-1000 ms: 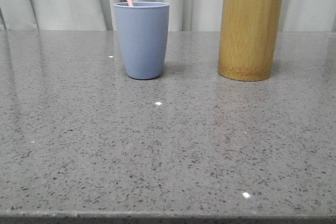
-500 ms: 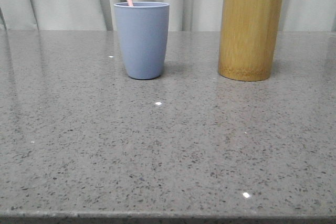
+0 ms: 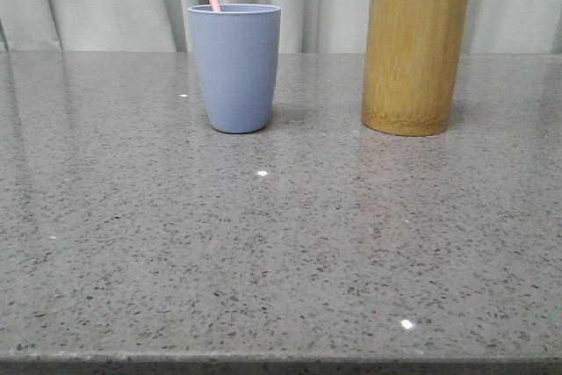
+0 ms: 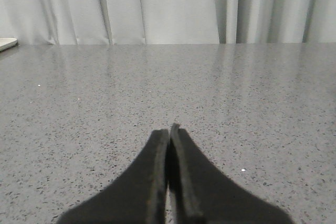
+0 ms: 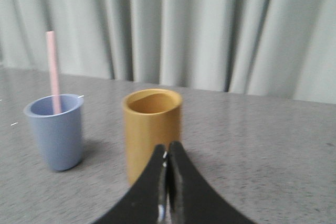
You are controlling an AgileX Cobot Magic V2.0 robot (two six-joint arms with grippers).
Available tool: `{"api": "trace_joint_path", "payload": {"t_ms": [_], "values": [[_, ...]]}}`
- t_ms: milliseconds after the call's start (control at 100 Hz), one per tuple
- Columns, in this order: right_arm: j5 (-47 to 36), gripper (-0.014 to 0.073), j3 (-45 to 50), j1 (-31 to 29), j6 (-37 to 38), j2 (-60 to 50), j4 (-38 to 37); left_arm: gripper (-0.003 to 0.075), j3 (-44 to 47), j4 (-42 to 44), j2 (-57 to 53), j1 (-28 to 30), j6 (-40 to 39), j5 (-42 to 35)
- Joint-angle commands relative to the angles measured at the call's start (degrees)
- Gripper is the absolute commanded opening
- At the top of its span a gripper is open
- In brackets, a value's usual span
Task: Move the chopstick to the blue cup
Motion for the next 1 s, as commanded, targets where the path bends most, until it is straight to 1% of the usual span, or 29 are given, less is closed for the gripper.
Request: {"api": "trace_joint_path", "payload": {"t_ms": [0, 110, 180, 340, 460, 510, 700, 990], "values": [[-11.24, -0.0065, 2.05, -3.08, 0.55, -0.01, -0.54, -0.0019, 0.49, -0.47, -2.04, 0.15, -0.64, -4.72], [-15.89, -0.0065, 6.69, -6.15, 0.56, -2.81, -1.5, -0.0019, 0.49, -0.47, -2.04, 0.15, -0.64, -4.72], [-17.19, -0.0065, 9.8, -8.37, 1.19, -4.79, -2.84, -0.0019, 0.49, -0.47, -2.04, 0.15, -0.64, -4.72], [-17.36, -0.0065, 17.4, -13.4, 5.98, -9.97, -4.14, -0.0019, 0.49, -0.47, -2.04, 0.15, -0.64, -4.72], [-17.36, -0.0065, 21.94, -16.48, 7.11, -14.01, -6.6, -0.0019, 0.49, -0.47, -2.04, 0.15, -0.64, -4.72], [-14.08, -0.0065, 21.84, -17.07, 7.15, -15.54, -7.38, -0.0019, 0.49, -0.47, -2.04, 0.15, -0.64, -4.72], [-8.49, -0.0069, 21.89, -17.7, 7.15, -20.1, -7.6, -0.0019, 0.49, -0.47, -2.04, 0.15, -0.64, -4.72], [-6.77, -0.0069, 21.95, -17.7, 7.1, -19.93, -7.6, -0.0019, 0.49, -0.47, -1.93, 0.15, -0.64, -4.72]]}}
